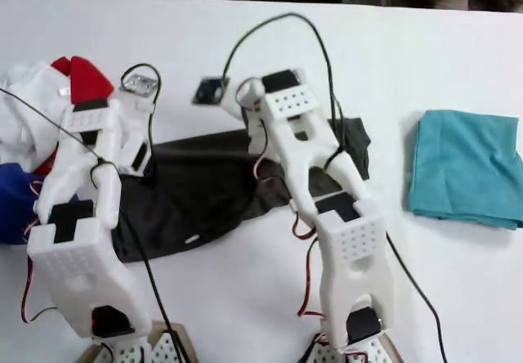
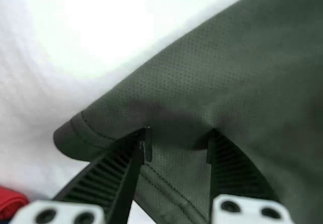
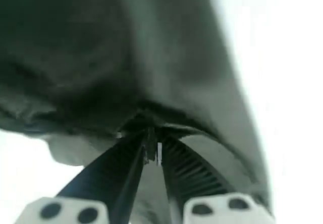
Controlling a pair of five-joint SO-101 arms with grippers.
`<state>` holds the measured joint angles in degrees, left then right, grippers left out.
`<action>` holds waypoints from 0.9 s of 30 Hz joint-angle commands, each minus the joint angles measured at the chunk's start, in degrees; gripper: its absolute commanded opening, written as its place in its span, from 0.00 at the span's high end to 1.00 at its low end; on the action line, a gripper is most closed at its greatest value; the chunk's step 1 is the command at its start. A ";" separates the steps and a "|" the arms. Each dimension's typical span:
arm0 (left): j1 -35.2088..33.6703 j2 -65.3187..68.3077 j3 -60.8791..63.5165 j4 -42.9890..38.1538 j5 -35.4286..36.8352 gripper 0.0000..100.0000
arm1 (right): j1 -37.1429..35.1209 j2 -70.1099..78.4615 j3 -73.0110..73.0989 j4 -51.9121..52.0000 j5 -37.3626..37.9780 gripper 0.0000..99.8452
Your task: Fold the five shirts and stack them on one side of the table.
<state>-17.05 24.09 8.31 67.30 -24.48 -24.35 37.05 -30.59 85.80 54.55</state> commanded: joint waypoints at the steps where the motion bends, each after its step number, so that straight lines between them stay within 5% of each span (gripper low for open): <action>1: 0.88 0.53 -1.01 -1.58 -0.53 0.80 | 0.92 -0.31 -7.47 2.07 -0.62 0.98; 17: 0.88 0.53 -1.01 -1.58 -0.53 0.80 | 0.92 -3.30 1.05 11.82 -0.18 0.98; 27: 0.88 0.53 -1.10 -1.58 -0.44 0.80 | -2.95 -3.21 6.77 -1.45 -0.79 0.98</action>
<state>-17.05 24.09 8.31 67.30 -24.75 -26.90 37.05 -23.82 88.18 54.46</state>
